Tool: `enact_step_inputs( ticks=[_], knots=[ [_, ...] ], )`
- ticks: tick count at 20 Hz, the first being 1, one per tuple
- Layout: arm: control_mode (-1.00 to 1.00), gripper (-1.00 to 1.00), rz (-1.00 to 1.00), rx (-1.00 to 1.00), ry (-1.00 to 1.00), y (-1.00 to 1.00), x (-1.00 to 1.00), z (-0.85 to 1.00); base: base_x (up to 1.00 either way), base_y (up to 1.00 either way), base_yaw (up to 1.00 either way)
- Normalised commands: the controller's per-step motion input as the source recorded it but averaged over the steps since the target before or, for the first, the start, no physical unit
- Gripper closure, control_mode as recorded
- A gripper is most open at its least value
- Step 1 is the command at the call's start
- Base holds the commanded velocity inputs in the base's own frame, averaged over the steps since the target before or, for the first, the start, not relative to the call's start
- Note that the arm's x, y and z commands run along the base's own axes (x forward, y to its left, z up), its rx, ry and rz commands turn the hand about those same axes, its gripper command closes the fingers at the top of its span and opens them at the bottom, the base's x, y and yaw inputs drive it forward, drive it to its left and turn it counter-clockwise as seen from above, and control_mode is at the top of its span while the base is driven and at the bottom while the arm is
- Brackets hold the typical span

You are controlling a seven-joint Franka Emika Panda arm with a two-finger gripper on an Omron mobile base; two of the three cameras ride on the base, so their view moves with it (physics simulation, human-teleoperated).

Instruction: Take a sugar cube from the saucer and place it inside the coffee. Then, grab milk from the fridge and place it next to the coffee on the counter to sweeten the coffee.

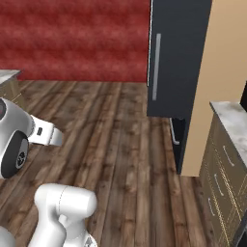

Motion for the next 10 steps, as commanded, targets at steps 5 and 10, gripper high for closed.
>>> enact_step_inputs(
  ticks=[5,10],
  knots=[
    [1.0,-1.0,0.0,0.0,0.0,0.0,0.0,0.0,1.0,0.5,-0.09],
    [1.0,-1.0,0.0,0.0,0.0,0.0,0.0,0.0,1.0,0.6,-0.1]
  ],
)
